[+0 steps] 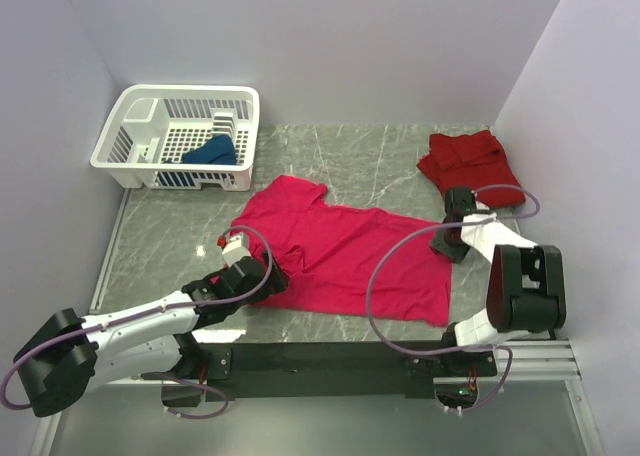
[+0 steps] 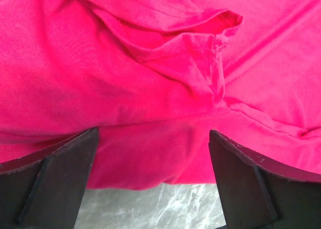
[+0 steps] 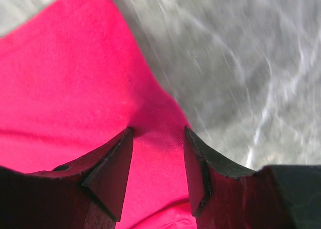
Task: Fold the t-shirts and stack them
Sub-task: Fold the tshirt
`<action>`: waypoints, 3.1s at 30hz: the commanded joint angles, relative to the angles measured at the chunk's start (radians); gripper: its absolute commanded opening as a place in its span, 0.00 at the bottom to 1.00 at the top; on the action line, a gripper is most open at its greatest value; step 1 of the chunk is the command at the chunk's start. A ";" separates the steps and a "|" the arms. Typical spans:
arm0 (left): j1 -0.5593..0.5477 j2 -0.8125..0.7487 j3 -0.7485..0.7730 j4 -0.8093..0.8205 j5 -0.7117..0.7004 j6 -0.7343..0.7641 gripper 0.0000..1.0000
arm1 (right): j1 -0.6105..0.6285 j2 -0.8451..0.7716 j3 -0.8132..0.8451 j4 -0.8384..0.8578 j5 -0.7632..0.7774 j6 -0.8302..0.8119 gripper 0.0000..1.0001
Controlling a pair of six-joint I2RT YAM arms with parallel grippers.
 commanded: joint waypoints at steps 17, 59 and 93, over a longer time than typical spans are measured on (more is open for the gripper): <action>-0.071 0.041 -0.042 -0.029 0.044 0.018 0.99 | -0.118 0.192 0.175 -0.007 0.114 -0.091 0.52; 0.513 0.264 0.357 -0.011 0.152 0.435 0.99 | 0.908 0.285 0.569 0.163 -0.175 -0.088 0.51; 0.504 0.195 0.291 -0.042 0.167 0.446 0.96 | 0.957 0.459 0.537 0.105 -0.130 -0.010 0.47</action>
